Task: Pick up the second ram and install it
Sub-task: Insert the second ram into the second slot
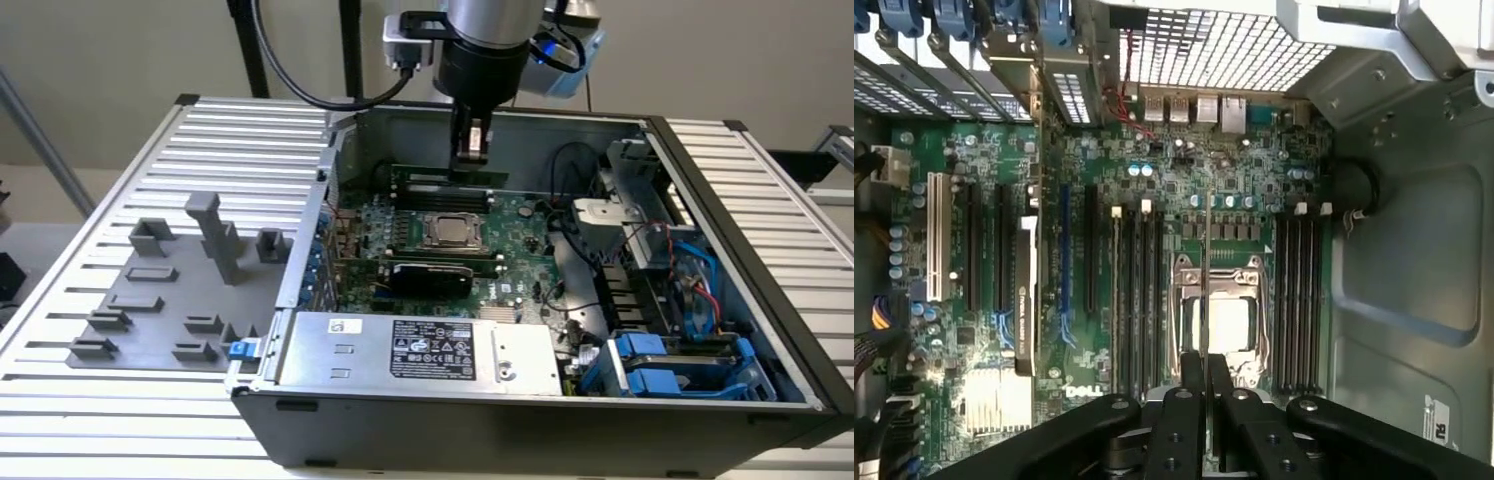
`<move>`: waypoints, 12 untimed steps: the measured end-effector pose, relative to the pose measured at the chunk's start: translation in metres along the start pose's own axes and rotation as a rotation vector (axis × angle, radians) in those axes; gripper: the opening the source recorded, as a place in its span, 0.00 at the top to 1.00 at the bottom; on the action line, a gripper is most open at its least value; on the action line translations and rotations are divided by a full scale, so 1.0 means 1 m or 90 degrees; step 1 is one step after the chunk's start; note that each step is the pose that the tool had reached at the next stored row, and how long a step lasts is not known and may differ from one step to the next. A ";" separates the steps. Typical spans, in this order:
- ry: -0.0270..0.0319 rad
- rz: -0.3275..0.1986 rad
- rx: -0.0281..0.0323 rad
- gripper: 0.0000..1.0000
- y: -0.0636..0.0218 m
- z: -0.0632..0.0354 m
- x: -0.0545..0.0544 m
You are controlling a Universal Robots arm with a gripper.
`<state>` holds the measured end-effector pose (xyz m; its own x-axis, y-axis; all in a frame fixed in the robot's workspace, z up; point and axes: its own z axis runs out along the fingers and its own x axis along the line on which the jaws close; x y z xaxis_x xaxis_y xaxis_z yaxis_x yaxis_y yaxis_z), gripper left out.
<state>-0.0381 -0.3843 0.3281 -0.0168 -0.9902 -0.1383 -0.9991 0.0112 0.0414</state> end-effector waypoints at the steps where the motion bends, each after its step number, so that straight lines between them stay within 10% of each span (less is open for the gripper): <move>1: 0.0002 0.000 0.0000 1.00 0.0000 0.0000 0.000; 12: 0.0001 0.000 -0.0002 1.00 -0.0001 0.0001 0.000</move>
<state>-0.0380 -0.3844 0.3280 -0.0170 -0.9903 -0.1381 -0.9991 0.0113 0.0418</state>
